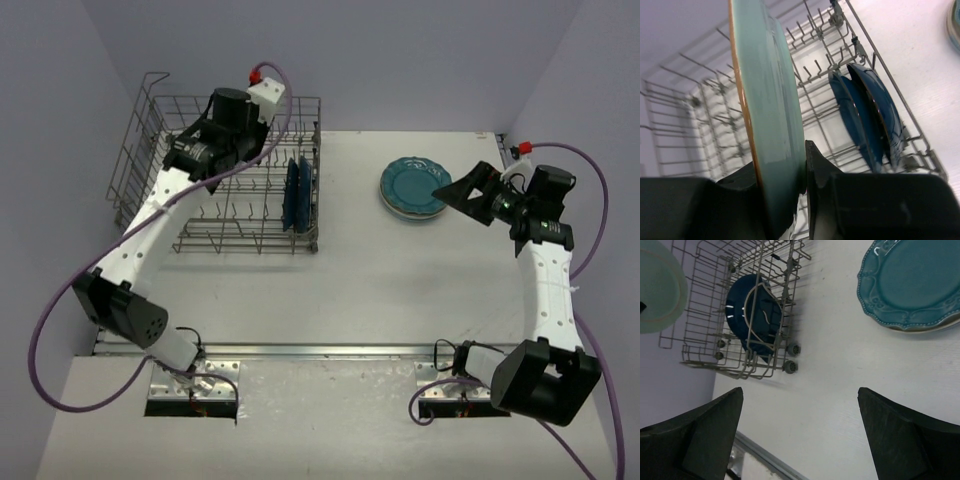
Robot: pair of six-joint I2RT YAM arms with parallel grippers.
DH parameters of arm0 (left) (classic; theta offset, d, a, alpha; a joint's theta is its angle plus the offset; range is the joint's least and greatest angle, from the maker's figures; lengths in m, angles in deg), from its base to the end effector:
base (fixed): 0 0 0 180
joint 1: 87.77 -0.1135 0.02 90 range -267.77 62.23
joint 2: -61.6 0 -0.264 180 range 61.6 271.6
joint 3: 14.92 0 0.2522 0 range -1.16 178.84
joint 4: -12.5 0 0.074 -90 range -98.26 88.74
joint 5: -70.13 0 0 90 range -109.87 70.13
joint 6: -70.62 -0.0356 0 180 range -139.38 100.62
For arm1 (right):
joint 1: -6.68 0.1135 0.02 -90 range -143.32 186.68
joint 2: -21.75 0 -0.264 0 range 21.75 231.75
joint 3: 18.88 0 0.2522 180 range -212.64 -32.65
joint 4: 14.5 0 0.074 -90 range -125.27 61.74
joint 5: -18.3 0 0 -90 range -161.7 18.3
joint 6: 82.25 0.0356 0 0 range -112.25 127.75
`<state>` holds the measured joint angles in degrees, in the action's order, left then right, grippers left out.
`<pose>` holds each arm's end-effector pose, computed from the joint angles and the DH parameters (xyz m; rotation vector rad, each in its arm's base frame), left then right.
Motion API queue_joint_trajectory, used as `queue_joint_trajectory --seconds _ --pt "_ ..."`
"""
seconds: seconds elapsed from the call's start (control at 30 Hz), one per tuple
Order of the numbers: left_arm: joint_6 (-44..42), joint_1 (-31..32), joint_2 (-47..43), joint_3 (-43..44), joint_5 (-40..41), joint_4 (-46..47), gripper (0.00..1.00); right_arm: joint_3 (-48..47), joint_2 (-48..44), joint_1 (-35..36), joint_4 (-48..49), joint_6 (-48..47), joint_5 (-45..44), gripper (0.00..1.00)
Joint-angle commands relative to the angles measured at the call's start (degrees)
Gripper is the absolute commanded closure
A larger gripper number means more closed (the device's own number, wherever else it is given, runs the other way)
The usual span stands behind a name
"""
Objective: Unload the plates from the dish rack
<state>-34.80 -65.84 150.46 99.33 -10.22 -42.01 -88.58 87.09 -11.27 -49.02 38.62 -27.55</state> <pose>0.3157 -0.1207 0.4325 0.5656 1.9942 0.1054 0.2430 -0.0527 0.3226 0.4036 2.0249 0.9405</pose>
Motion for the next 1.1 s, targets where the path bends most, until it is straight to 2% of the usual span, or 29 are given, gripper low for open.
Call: queue_joint_trajectory --seconds 0.0,0.07,0.13,0.2,0.3,0.47,0.6,0.77,0.87,1.07 --pt "-26.51 15.01 -14.81 -16.49 14.78 23.41 1.00 -2.60 2.91 -0.04 3.45 7.18 6.66 0.01" --pt "-40.27 19.84 -18.79 -27.55 21.05 32.80 1.00 -2.65 4.52 0.03 4.40 9.18 9.73 0.01" --pt "-54.46 26.39 -23.99 -36.34 23.69 40.16 1.00 -2.26 5.42 0.15 6.95 12.56 12.40 0.01" --pt "-63.54 31.12 -27.47 -46.31 24.17 49.53 1.00 -2.01 6.11 0.75 9.63 14.45 14.46 0.01" --pt "-75.76 34.89 -33.17 -54.87 22.31 53.44 1.00 -2.05 6.98 5.18 10.21 14.41 15.01 0.01" --pt "-84.35 40.81 -36.12 -63.00 20.49 58.07 1.00 -1.75 8.63 15.09 9.80 11.47 14.57 0.01" --pt "-85.65 43.68 -35.46 -65.15 19.89 60.18 1.00 -3.00 10.34 22.25 8.09 7.76 13.02 0.01" --pt "-84.41 46.06 -32.76 -64.38 20.90 63.01 1.00 -5.81 14.12 27.10 5.55 4.00 11.61 0.03" --pt "-82.99 47.20 -31.18 -63.24 21.95 63.59 1.00 -6.71 15.91 29.85 5.93 3.34 11.99 0.11" --pt "-80.01 47.69 -29.44 -62.35 23.53 63.28 1.00 -4.76 16.41 32.44 14.01 9.27 18.18 0.63"
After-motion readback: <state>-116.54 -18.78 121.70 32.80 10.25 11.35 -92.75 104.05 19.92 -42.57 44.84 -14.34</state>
